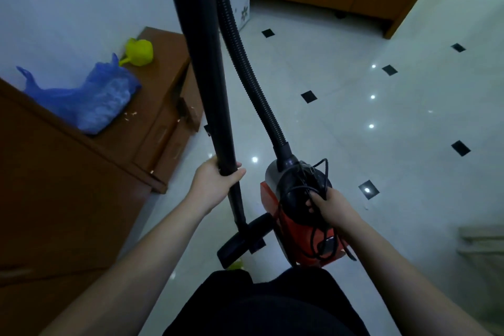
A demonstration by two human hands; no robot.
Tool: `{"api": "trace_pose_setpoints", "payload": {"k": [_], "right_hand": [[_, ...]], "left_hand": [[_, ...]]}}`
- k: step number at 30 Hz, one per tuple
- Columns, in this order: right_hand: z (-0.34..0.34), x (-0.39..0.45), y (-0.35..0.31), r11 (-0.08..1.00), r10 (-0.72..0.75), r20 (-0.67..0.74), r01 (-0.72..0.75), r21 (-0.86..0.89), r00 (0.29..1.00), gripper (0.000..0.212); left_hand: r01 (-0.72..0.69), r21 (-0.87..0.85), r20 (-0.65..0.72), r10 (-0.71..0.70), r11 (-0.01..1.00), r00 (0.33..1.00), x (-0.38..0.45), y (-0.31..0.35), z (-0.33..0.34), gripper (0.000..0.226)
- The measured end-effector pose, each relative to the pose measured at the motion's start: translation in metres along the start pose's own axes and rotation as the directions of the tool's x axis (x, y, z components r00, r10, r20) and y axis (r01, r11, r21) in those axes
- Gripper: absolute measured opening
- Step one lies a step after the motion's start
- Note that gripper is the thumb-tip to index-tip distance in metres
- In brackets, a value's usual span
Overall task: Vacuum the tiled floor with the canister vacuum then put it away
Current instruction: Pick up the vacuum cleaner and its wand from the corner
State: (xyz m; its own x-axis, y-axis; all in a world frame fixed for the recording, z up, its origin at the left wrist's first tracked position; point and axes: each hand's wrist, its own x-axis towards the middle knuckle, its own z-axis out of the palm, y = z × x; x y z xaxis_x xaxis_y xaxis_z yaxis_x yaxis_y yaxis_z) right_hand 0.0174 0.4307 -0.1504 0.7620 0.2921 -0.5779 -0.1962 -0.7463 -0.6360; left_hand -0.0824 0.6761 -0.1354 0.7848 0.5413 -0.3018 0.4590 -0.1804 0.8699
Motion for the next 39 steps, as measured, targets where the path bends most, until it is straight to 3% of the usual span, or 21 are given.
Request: {"api": "trace_pose_setpoints", "payload": {"k": [8,12,24,29,39], "right_hand": [[-0.049,0.069,-0.046,0.997,-0.010,-0.122,0.019,0.071,0.992,0.022],[-0.073,0.118,-0.060,0.998,-0.040,-0.102,0.045,0.039,0.994,0.021],[-0.183,0.297,-0.152,0.990,-0.143,0.008,0.143,0.020,0.990,0.023],[-0.197,0.362,-0.202,0.984,-0.170,0.026,0.171,-0.043,0.985,0.026],[-0.189,0.507,-0.317,0.983,-0.133,0.020,0.134,-0.125,0.991,0.029]], "left_hand": [[-0.103,0.093,0.110,0.093,0.990,0.990,0.121,0.073,0.008,0.019],[-0.134,0.129,0.121,0.119,0.983,0.986,0.176,0.099,0.029,0.018],[-0.022,0.059,0.021,0.021,0.998,1.000,0.325,0.191,0.067,0.016],[-0.040,0.143,-0.017,0.042,0.989,0.999,0.388,0.208,0.054,0.013],[0.044,0.030,-0.033,-0.043,0.999,0.999,0.567,0.224,0.005,0.010]]}}
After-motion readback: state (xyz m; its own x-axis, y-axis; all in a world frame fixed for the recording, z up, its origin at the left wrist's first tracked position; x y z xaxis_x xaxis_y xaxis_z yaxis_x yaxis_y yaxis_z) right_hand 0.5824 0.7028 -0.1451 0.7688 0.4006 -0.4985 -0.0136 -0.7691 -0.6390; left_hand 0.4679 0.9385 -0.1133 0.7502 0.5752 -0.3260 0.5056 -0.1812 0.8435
